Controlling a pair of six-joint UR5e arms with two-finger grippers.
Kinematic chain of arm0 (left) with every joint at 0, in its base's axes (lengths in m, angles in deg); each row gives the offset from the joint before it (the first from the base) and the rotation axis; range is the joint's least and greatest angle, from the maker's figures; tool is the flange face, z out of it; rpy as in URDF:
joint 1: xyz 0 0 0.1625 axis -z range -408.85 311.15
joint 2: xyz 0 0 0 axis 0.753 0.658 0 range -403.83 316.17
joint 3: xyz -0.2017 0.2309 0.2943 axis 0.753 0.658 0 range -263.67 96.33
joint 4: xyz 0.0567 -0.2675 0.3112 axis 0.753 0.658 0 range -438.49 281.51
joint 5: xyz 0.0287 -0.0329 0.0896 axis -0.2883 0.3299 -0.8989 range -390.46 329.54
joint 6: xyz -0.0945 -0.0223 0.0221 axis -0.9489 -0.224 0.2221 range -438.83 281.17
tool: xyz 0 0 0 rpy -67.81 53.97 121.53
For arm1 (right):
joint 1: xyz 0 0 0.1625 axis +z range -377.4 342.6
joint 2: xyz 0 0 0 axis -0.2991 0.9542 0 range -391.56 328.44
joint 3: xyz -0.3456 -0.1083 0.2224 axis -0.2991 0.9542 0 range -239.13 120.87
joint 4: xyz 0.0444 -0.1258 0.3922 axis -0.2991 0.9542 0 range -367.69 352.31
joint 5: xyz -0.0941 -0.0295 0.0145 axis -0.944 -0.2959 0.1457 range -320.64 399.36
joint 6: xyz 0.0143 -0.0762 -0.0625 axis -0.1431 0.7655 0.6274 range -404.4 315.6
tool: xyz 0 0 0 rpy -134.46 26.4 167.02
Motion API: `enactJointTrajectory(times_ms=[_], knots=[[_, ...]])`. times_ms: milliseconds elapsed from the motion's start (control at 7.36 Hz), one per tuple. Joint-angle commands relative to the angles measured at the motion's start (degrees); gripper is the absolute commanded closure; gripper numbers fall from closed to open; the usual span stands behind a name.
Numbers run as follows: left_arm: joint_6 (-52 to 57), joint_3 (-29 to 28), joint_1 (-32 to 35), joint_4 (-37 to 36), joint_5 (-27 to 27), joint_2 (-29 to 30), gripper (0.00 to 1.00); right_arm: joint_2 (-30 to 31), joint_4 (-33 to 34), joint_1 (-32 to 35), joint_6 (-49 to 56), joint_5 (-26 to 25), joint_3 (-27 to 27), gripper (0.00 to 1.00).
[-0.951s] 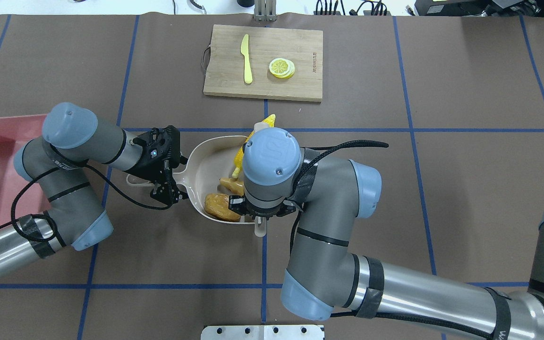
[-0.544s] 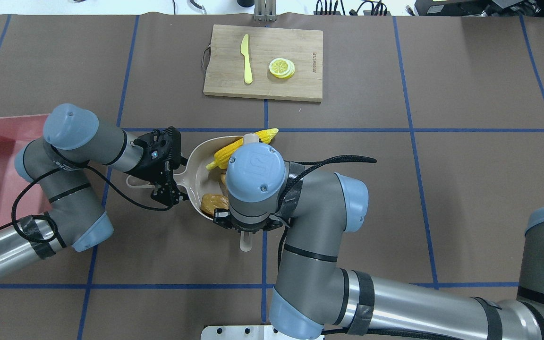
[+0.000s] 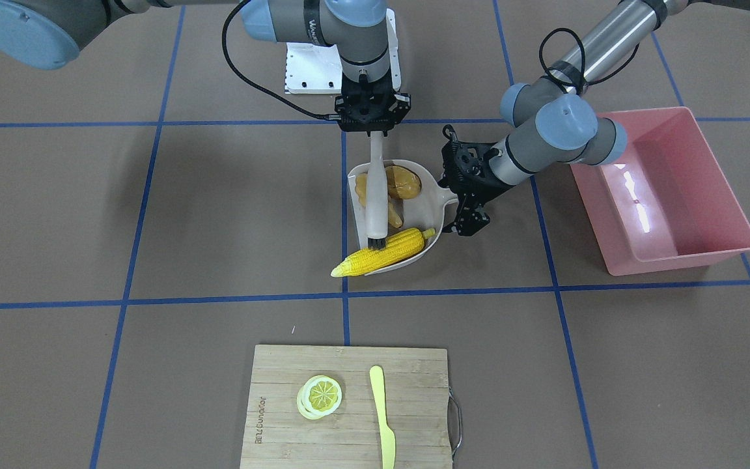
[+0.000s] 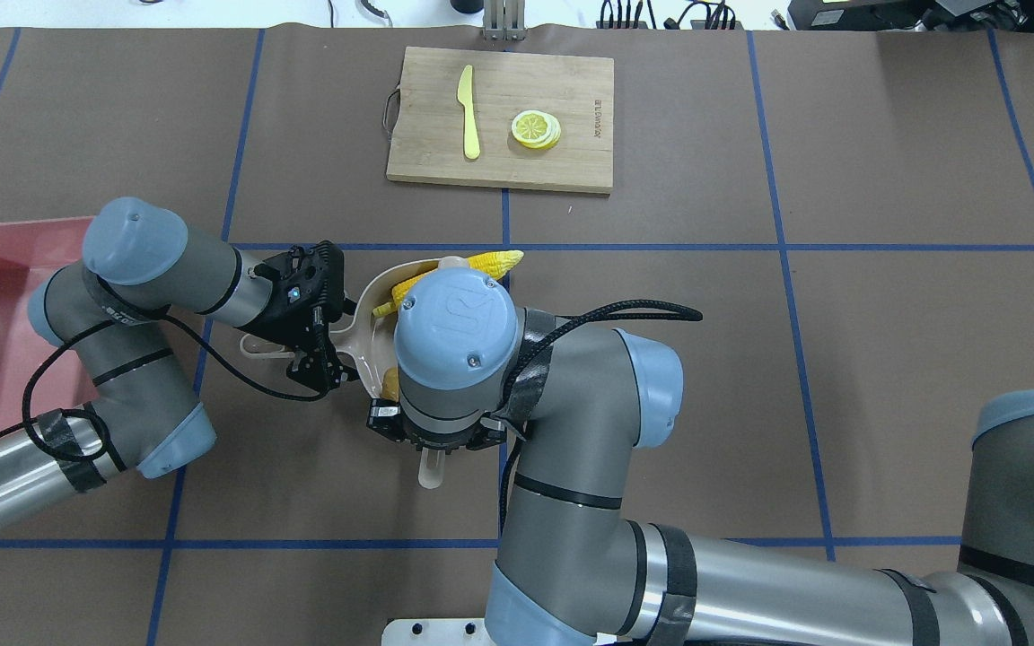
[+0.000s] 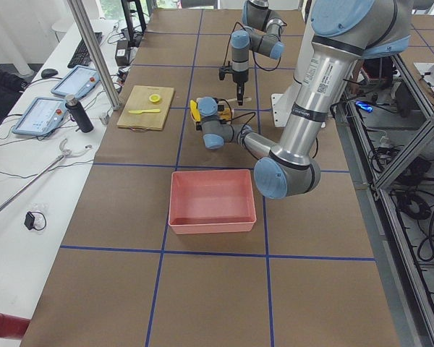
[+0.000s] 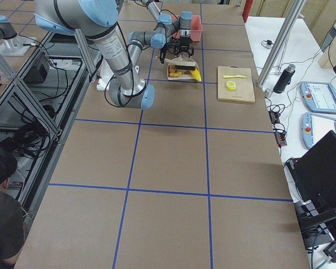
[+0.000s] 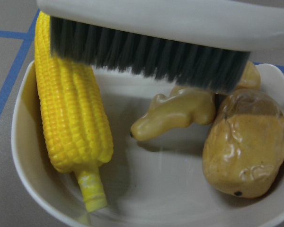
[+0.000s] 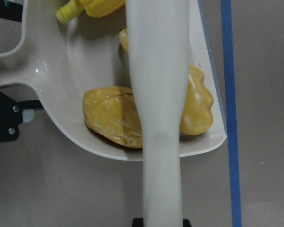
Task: Sweep and dump trash into bin
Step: 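Sweep the yellow corn cob into the dustpan with the right gripper's brush, then lift the brush out of the dustpan with the right gripper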
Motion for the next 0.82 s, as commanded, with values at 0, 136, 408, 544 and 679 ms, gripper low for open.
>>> enactJointTrajectory(times_ms=[0, 136, 408, 544, 679], knots=[[0.0, 0.0, 0.0, 0.0, 0.0, 0.0, 0.04, 1.6, 8.7, 0.9, 1.9, 1.6, -7.1, 1.0], [0.0, 0.0, 0.0, 0.0, 0.0, 0.0, 0.04, 4.8, 9.2, 2.9, 5.1, 1.6, -9.0, 1.0], [0.0, 0.0, 0.0, 0.0, 0.0, 0.0, 0.12, 10.8, 8.7, 8.9, 14.1, 2.0, -9.2, 1.0], [0.0, 0.0, 0.0, 0.0, 0.0, 0.0, 0.21, 12.2, 7.3, 9.3, 15.0, 1.0, -7.9, 1.0], [0.0, 0.0, 0.0, 0.0, 0.0, 0.0, 0.36, 12.3, 4.2, 11.2, 15.9, 0.7, -4.3, 1.0]])
